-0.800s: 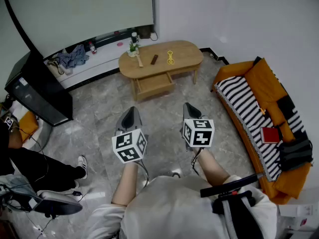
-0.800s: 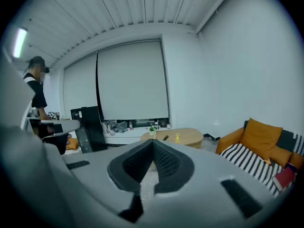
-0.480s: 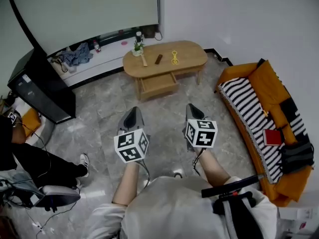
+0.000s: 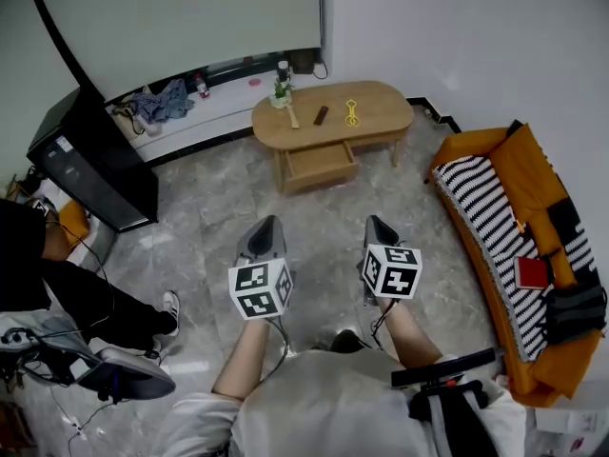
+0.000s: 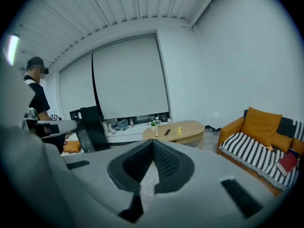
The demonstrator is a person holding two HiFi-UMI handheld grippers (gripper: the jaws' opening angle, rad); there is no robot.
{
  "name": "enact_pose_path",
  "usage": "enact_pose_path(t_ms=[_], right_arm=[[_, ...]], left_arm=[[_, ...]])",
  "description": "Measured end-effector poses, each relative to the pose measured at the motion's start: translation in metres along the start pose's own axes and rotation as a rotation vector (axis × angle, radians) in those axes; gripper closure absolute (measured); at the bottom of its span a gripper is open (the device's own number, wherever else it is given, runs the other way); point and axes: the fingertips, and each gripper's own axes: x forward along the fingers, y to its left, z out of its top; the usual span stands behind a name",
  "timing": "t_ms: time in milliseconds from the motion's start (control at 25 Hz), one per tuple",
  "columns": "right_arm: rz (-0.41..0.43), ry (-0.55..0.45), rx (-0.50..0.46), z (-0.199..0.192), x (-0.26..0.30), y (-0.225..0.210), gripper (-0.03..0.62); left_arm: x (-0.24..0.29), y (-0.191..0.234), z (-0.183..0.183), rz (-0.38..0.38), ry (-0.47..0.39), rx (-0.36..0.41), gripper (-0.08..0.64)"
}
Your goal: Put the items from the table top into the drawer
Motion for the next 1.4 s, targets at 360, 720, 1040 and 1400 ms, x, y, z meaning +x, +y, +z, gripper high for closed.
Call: enact_pose_path(t_ms=[360,720,1040,1400], right_arm=[[-0.022,0.032,0.029,-0.011,0.028,-0.012,0.6],[-0.023,0.026,0.04,0.019,0.106,-0.047,0.6],[0.013,0.018,0.015,0.093,0.218,-0.078,0.6],[0.042,0.029,-0.021,0.138,0.319,-0.133,0.6]], left_arm=[[0.023,0.015,-0.023,0.011,0.057,-0.017,0.552],[0.109,0.023,-0.011,0.03,0.051,-0.034,0.552],[0.225,0.036,0.038,0.057,0.035,-0.016,0.551],[0.341,0.031,0.054,0.085,0.034,-0.011,0.551]])
